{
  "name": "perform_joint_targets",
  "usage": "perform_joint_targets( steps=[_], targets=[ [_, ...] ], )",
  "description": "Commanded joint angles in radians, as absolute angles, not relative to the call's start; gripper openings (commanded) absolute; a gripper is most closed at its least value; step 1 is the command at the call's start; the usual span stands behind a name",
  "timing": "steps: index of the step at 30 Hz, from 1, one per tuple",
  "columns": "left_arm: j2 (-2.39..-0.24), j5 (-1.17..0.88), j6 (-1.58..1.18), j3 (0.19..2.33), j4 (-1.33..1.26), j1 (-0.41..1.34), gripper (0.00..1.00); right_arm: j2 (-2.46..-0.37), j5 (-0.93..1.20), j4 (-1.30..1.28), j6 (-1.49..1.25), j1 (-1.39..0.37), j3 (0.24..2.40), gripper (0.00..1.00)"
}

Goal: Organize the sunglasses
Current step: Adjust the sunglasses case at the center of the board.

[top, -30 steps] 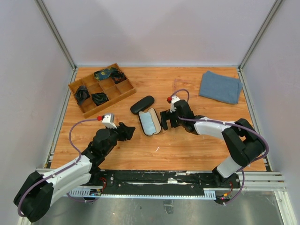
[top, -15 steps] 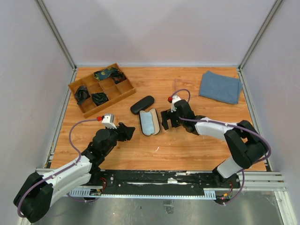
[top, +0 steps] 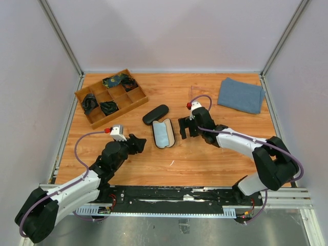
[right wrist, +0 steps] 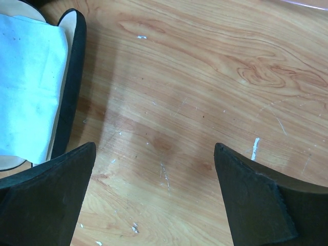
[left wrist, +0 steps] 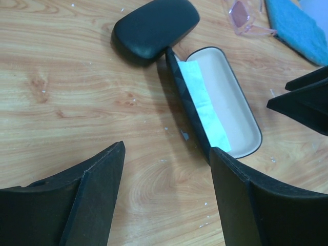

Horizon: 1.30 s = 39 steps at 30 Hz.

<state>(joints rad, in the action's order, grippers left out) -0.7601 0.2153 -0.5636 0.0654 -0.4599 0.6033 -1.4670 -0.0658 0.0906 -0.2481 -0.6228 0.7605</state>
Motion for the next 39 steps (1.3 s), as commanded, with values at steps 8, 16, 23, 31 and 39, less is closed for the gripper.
perform_joint_targets(
  steps=[8, 16, 23, 31, 39],
  targets=[
    [-0.804, 0.231, -0.578, 0.089, -0.479, 0.595, 0.74, -1.576, -0.069, 0.063, -0.269, -0.698, 0.845, 0.98],
    [-0.782, 0.216, -0.584, 0.073, -0.481, 0.595, 0.74, -1.614, -0.091, 0.045, -0.276, -0.737, 0.88, 0.98],
    [-0.756, 0.221, -0.583, 0.068, -0.466, 0.595, 0.74, -1.565, -0.167, 0.019, -0.283, -0.737, 0.874, 0.98],
    [-0.758, 0.235, -0.592, 0.062, -0.473, 0.595, 0.75, -1.458, -0.177, -0.003, -0.287, -0.616, 0.879, 0.98],
    [-0.876, 0.33, -0.612, 0.126, -0.444, 0.594, 0.79, -1.447, -0.082, -0.034, -0.271, -0.473, 0.942, 0.98]
  ],
)
